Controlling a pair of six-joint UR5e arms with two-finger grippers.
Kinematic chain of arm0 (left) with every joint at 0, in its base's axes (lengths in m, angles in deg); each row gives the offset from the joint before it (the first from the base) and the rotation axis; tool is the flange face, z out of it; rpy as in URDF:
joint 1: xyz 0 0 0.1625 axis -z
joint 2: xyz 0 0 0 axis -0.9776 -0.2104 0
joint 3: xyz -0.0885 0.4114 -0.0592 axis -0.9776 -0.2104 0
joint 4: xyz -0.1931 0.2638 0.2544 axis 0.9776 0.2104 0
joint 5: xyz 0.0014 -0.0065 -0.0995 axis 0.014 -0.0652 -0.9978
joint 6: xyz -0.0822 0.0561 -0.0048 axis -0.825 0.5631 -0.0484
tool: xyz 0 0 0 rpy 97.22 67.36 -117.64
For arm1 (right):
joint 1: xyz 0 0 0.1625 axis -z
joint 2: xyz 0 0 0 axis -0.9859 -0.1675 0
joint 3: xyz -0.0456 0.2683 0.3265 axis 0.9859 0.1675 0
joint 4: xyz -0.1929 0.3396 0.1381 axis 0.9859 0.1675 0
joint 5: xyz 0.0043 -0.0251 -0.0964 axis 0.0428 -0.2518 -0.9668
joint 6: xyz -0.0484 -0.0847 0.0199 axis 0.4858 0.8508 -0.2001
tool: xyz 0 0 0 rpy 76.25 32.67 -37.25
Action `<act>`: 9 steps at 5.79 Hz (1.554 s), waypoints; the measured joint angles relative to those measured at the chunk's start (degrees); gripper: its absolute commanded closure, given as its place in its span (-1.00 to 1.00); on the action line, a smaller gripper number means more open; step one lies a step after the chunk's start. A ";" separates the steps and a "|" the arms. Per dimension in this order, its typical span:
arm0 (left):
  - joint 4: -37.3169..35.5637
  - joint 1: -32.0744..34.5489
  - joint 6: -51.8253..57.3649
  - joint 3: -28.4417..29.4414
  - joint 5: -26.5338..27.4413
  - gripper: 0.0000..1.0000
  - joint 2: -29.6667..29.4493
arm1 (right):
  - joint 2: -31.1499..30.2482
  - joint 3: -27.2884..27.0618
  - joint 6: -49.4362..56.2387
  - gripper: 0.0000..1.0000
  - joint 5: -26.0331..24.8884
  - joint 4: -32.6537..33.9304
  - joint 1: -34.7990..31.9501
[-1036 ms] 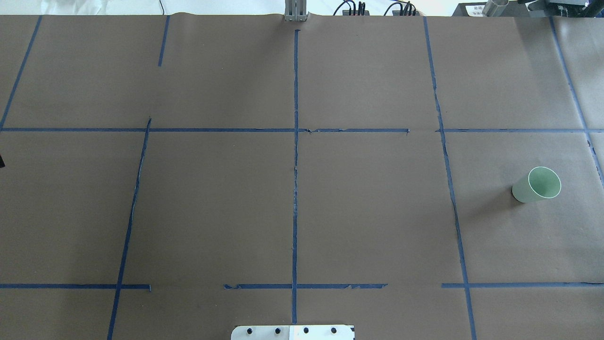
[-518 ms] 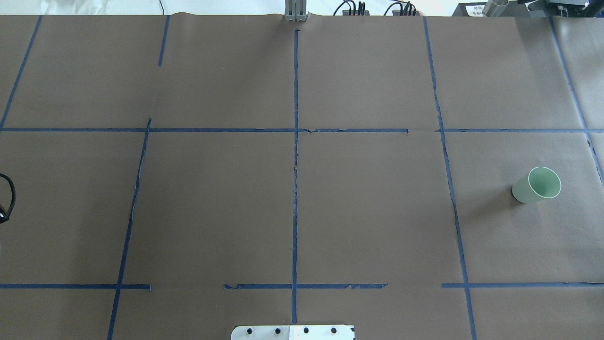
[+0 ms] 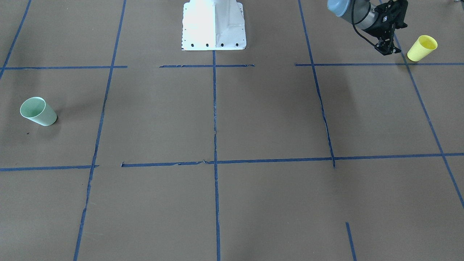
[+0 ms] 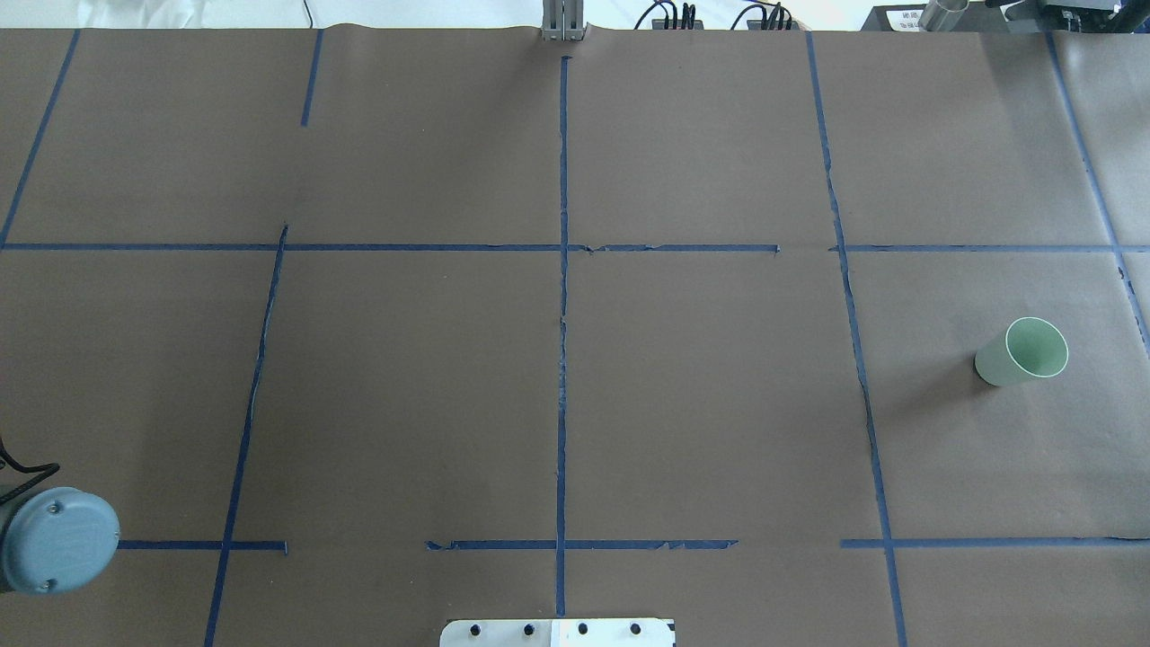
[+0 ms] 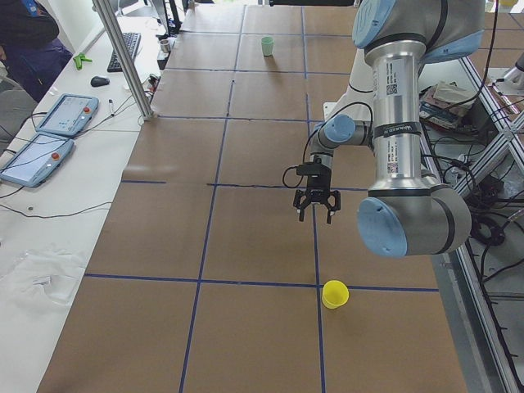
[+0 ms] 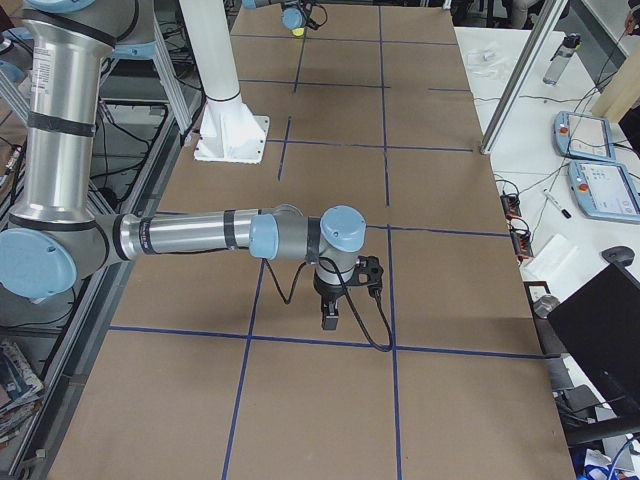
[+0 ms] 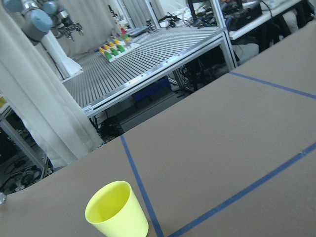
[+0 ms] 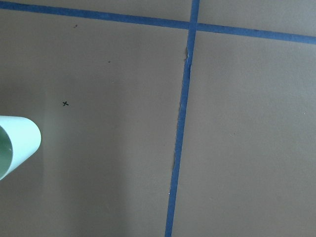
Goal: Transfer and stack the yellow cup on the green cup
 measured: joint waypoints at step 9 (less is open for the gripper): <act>15.80 0.16 -24.24 19.83 -5.40 -1.00 4.95 | 0.01 0.19 -0.08 -1.00 0.00 -4.23 0.00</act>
